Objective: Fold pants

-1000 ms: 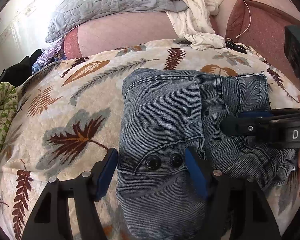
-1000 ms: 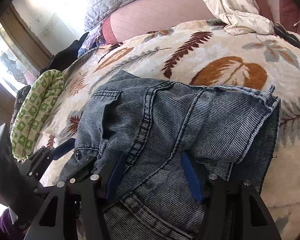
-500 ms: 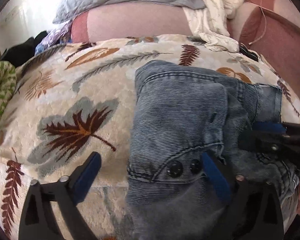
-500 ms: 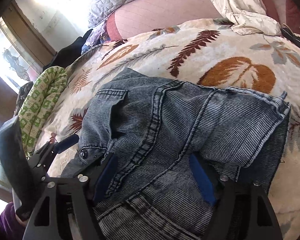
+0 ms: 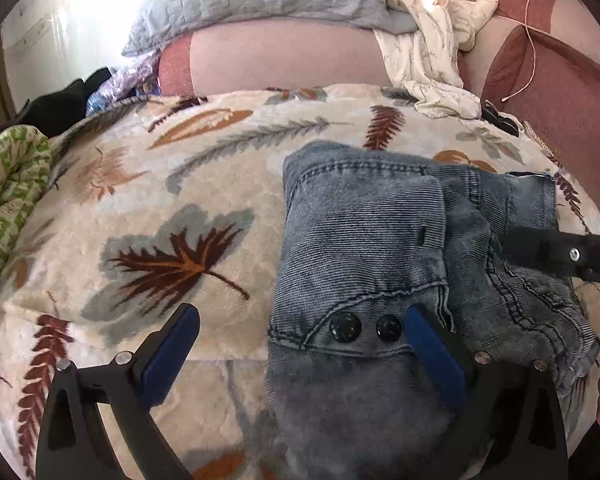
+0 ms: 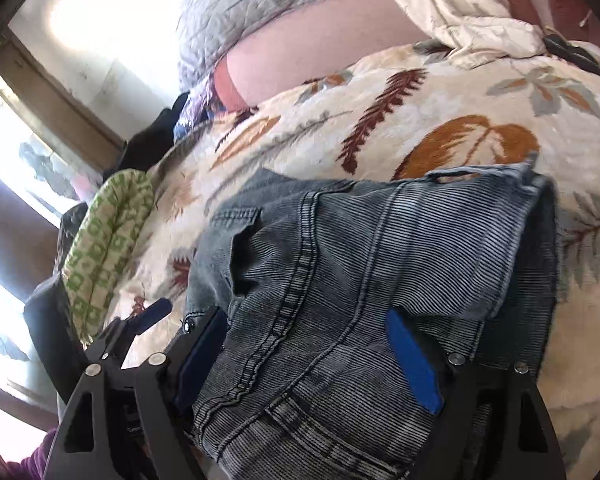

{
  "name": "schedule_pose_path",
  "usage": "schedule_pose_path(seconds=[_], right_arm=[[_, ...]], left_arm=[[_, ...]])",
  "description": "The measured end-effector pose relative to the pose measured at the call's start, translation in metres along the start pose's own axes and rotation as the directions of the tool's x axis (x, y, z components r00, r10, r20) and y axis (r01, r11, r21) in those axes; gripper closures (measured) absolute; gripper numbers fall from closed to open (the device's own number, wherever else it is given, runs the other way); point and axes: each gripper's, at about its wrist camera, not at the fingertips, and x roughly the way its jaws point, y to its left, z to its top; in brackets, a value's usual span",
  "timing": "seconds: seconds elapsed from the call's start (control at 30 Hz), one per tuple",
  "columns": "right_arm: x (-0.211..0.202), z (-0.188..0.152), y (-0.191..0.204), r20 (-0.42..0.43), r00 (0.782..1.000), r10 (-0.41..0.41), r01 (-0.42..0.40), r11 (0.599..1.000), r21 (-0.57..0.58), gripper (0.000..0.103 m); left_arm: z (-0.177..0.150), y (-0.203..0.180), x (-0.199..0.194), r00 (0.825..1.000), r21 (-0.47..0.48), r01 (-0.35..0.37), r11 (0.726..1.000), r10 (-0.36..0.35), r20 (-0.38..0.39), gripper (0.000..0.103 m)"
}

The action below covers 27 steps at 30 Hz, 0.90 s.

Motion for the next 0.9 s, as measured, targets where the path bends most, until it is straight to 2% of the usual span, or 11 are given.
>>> schedule_pose_path(seconds=[0.17, 0.23, 0.33, 0.43, 0.5, 0.6, 0.77, 0.9], right_arm=[[-0.027, -0.003, 0.005, 0.093, 0.995, -0.034, 0.036, 0.999, -0.021, 0.018], [-0.04, -0.006, 0.004, 0.138, 0.989, -0.055, 0.057, 0.998, -0.014, 0.018], [-0.062, -0.016, 0.003, 0.199, 0.971, -0.132, 0.137, 0.99, -0.012, 0.018], [-0.076, -0.028, 0.008, 0.224, 0.962, -0.154, 0.166, 0.986, -0.032, 0.019], [-0.08, -0.034, 0.009, 0.227, 0.961, -0.158, 0.17, 0.985, -0.033, 0.018], [-0.073, -0.046, 0.014, 0.191, 0.959, -0.207, 0.221, 0.974, -0.054, 0.019], [-0.054, -0.06, 0.011, 0.115, 0.933, -0.341, 0.352, 0.931, -0.096, 0.019], [-0.044, -0.067, 0.007, 0.084, 0.922, -0.377, 0.385, 0.913, -0.135, 0.019]], left_arm=[[0.001, 0.0, -0.026, 0.999, 0.036, -0.006, 0.999, 0.004, 0.04, 0.0], [0.0, 0.004, -0.041, 0.998, 0.027, 0.017, 1.0, -0.019, 0.059, 0.001], [-0.003, 0.005, -0.054, 0.997, 0.022, 0.044, 0.999, -0.045, 0.066, 0.001], [-0.011, 0.0, -0.061, 0.997, 0.05, 0.047, 0.998, -0.05, 0.052, 0.001], [-0.016, -0.005, -0.06, 0.998, 0.068, 0.043, 0.997, -0.045, 0.04, 0.001], [-0.023, -0.012, -0.055, 0.999, 0.099, 0.045, 0.994, -0.046, 0.007, 0.0], [-0.03, -0.017, -0.045, 0.997, 0.128, 0.064, 0.99, -0.057, -0.055, 0.0], [-0.038, -0.021, -0.036, 0.995, 0.147, 0.062, 0.987, -0.05, -0.085, 0.0]])
